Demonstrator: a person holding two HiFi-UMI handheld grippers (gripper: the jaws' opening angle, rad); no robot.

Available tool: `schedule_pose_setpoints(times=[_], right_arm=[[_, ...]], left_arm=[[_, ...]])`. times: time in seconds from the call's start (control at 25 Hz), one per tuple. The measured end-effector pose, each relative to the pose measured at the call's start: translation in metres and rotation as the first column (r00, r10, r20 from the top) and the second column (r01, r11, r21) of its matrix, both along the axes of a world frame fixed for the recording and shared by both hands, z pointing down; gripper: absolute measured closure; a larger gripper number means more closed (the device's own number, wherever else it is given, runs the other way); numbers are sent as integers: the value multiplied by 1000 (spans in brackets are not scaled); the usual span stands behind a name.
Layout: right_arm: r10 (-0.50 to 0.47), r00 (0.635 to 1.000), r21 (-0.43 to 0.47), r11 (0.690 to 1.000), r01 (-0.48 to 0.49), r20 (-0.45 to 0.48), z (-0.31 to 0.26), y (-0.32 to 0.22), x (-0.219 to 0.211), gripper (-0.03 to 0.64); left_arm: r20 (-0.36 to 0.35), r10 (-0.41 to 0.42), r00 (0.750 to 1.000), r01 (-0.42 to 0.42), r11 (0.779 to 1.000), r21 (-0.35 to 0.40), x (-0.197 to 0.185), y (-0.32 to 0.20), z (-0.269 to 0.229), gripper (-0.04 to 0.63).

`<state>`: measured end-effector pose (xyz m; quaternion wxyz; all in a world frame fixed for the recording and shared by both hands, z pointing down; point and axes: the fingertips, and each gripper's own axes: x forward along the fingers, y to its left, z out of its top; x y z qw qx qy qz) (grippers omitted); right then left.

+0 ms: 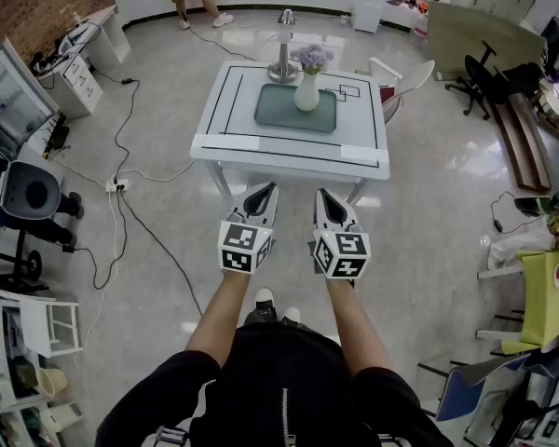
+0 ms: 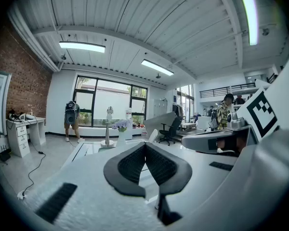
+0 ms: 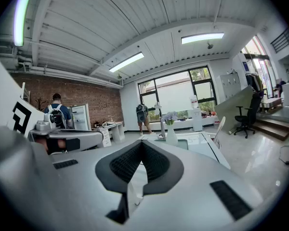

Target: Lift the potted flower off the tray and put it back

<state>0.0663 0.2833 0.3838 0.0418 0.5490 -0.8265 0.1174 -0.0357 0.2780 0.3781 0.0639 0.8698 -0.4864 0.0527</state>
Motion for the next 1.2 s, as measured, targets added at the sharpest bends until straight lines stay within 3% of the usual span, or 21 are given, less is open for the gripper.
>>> schedule_pose_setpoints(times=[0.36, 0.56, 0.8, 1.2], right_arm=[[-32, 999, -11, 999, 32, 4, 8, -14, 17, 611], [-50, 998, -22, 998, 50, 25, 19, -46, 15, 609], [-46, 998, -25, 999, 46, 33, 34, -121, 7, 609], [43, 999, -14, 999, -43, -14, 34, -291, -23, 609]], left_arm=[[2, -27, 1000, 27, 1000, 3, 18, -14, 0, 589], [2, -23, 1000, 23, 1000, -12, 22, -48, 11, 589], [-10, -9, 1000, 8, 1000, -29, 16, -130, 31, 589], [-10, 137, 990, -138, 990, -16, -3, -300, 33, 589]])
